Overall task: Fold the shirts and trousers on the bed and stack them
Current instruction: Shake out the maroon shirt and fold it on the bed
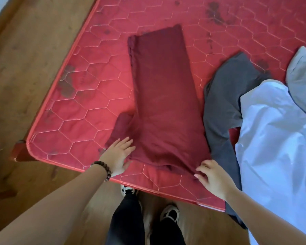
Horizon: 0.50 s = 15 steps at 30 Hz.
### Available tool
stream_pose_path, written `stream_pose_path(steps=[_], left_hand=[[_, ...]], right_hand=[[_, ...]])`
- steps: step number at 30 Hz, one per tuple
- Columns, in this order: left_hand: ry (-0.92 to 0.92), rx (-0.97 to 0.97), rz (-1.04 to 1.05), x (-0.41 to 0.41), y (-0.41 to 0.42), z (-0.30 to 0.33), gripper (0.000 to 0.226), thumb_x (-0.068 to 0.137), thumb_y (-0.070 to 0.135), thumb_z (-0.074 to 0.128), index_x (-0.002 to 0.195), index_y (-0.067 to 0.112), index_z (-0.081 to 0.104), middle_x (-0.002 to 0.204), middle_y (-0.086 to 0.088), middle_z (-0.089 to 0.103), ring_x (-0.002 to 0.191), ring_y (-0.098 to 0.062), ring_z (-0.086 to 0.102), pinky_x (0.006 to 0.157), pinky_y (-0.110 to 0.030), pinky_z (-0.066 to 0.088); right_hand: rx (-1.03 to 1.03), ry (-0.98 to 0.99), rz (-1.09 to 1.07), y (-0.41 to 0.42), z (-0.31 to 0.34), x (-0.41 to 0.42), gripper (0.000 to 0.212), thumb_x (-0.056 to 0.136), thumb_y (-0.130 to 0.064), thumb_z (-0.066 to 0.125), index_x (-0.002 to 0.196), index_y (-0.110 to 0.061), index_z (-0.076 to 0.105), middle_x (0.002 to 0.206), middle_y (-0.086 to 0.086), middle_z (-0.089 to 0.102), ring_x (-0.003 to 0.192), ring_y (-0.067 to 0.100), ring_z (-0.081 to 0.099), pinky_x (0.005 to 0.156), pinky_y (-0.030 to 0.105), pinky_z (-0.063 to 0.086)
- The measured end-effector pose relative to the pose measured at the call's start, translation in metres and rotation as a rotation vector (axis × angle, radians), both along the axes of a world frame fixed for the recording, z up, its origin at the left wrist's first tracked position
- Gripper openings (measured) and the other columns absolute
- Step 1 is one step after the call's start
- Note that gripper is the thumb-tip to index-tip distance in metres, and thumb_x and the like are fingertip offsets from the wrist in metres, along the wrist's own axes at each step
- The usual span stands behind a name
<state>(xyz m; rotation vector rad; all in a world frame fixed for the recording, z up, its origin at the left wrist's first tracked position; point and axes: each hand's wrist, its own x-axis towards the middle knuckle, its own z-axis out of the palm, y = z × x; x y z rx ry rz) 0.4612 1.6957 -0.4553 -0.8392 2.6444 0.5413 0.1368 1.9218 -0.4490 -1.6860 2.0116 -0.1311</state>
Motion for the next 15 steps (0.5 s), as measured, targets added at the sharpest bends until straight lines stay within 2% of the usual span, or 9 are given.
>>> stream_pose_path(steps=[2,4,6,8,11,13,15], left_hand=[[0.125,-0.079,-0.025,-0.021,0.014,-0.007,0.048,0.084,0.03,0.059,0.128,0.011,0.06,0.141,-0.013,0.051,0.136,-0.029,0.041,0.113,-0.046,0.023],[0.191,-0.112,-0.046,-0.046,0.024,-0.015,0.044,0.087,0.03,0.045,0.12,0.009,0.065,0.134,-0.013,0.057,0.13,-0.03,0.049,0.108,-0.048,0.034],[0.237,-0.138,-0.061,-0.073,0.029,-0.025,0.049,0.087,0.028,0.037,0.123,0.008,0.063,0.136,-0.013,0.056,0.131,-0.029,0.048,0.107,-0.047,0.038],[0.222,-0.132,-0.049,-0.096,0.034,-0.034,0.054,0.089,0.03,0.039,0.139,0.011,0.048,0.15,-0.013,0.038,0.141,-0.029,0.033,0.113,-0.047,0.029],[0.057,-0.067,-0.011,-0.105,0.05,-0.054,0.077,0.09,0.046,0.048,0.154,0.026,0.01,0.161,-0.006,-0.001,0.148,-0.027,-0.002,0.118,-0.054,0.008],[0.006,-0.055,0.001,-0.097,0.06,-0.064,0.084,0.088,0.058,0.047,0.153,0.031,0.001,0.161,-0.005,-0.008,0.148,-0.026,-0.009,0.117,-0.057,0.009],[-0.022,-0.033,-0.01,-0.091,0.065,-0.067,0.091,0.083,0.065,0.046,0.153,0.032,-0.002,0.16,-0.004,-0.013,0.147,-0.024,-0.014,0.118,-0.057,0.003]], right_hand=[[-0.163,0.066,0.029,-0.01,-0.011,0.007,0.018,0.081,-0.016,0.072,0.098,-0.011,0.074,0.104,0.006,0.064,0.097,0.026,0.062,0.083,0.041,0.055],[-0.221,0.085,0.07,-0.026,-0.021,0.013,0.032,0.077,-0.004,0.072,0.108,-0.01,0.071,0.119,0.01,0.063,0.111,0.031,0.06,0.098,0.046,0.049],[-0.207,0.113,0.101,-0.043,-0.031,0.019,0.046,0.079,-0.003,0.069,0.124,-0.012,0.064,0.137,0.011,0.054,0.129,0.031,0.049,0.11,0.047,0.037],[-0.125,0.15,0.108,-0.056,-0.04,0.028,0.057,0.086,-0.016,0.064,0.14,-0.018,0.048,0.152,0.009,0.037,0.141,0.029,0.032,0.115,0.048,0.026],[0.065,0.172,0.127,-0.054,-0.056,0.039,0.075,0.089,-0.048,0.054,0.153,-0.029,0.019,0.162,0.007,0.006,0.148,0.028,0.007,0.118,0.051,0.011],[0.132,0.199,0.149,-0.044,-0.065,0.043,0.083,0.085,-0.062,0.047,0.153,-0.031,0.011,0.162,0.006,-0.002,0.149,0.027,0.0,0.119,0.052,0.009],[0.144,0.205,0.149,-0.036,-0.065,0.045,0.087,0.08,-0.071,0.041,0.153,-0.032,0.012,0.162,0.007,0.0,0.149,0.026,0.001,0.118,0.053,0.01]])
